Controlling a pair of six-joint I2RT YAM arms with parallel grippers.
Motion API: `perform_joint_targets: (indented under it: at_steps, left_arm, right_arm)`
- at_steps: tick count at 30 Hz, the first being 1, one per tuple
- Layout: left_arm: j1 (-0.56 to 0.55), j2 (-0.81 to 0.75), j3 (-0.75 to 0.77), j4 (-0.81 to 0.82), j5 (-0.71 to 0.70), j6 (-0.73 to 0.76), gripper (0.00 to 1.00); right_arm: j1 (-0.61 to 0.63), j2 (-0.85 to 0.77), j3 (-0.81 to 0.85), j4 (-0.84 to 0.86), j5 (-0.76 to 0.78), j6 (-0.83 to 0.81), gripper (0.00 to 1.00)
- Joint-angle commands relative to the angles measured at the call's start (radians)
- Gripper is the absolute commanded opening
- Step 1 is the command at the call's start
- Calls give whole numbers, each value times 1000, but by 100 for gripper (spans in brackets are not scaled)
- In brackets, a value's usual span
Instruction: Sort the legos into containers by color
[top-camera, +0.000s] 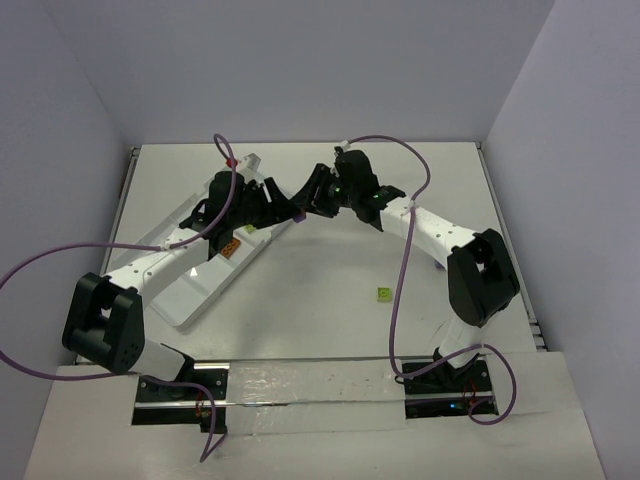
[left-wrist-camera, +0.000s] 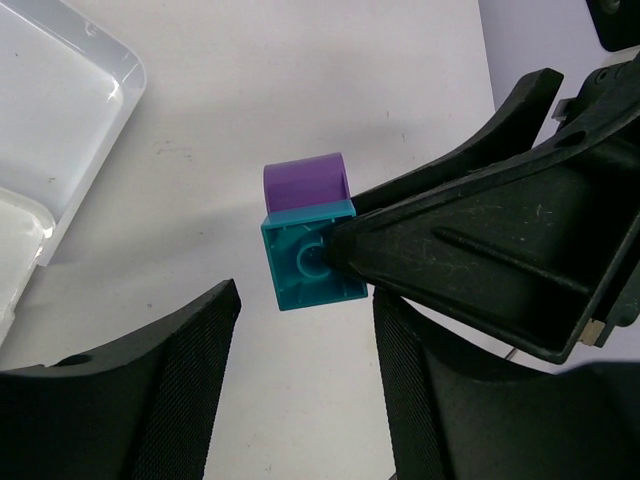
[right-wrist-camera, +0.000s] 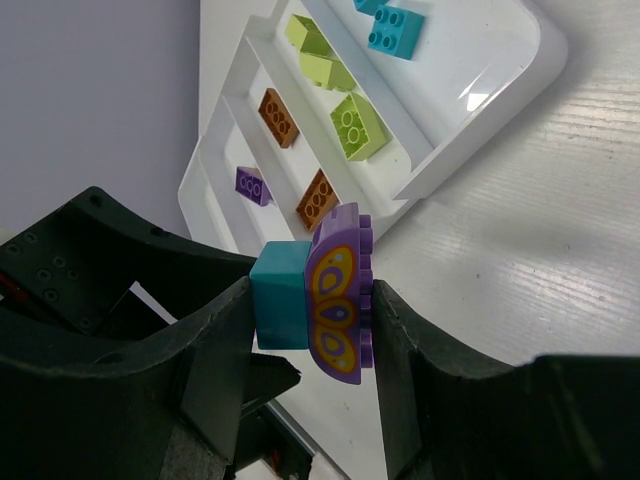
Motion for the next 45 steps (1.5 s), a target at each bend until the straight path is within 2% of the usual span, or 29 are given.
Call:
perform_joint_targets:
  at_steps: [1, 5, 15, 17, 20, 22, 23, 25, 30, 34, 38, 41, 45]
  left_arm:
    - [-5, -28, 4, 75, -51, 13, 63]
    - [-5, -30, 4, 71, -71, 18, 54]
    - [-6, -33, -24, 73, -74, 14, 47]
    - [-6, -35, -35, 73, -68, 16, 50]
    - [-6, -29, -36, 51, -44, 20, 78]
    - [-6, -30, -36, 11, -36, 28, 96]
    - [-7, -34, -39, 4, -35, 30, 99]
    - [-8, -48, -54, -14, -46, 33, 99]
    - [-8, -95, -87, -52, -79, 25, 99]
    - [-8, -106, -97, -54, -91, 13, 99]
    - [-8, -85, -81, -66, -91, 14, 99]
    - [-8, -78, -76, -66, -88, 12, 99]
    - [-8, -72, -70, -66, -81, 13, 99]
  right_arm:
    - [19, -3, 15, 28, -56, -7, 34]
    - [18, -13, 0, 42, -82, 5, 34]
    - [16, -59, -70, 98, -108, 53, 34]
    - [14, -59, -85, 97, -103, 57, 34]
    - [4, -60, -99, 66, -49, 26, 33]
    - [-7, -61, -100, -44, 73, -40, 34]
    - [-9, -61, -101, -86, 133, -71, 34]
    - [-17, -48, -109, -140, 223, -141, 34]
    - [-29, 23, -120, -259, 273, -233, 37]
    - [-30, 54, -120, -289, 276, -263, 44]
    - [-32, 103, -101, -318, 272, -286, 55]
    - [-30, 128, -86, -330, 263, -299, 59]
    - [-32, 134, -82, -334, 258, -305, 68]
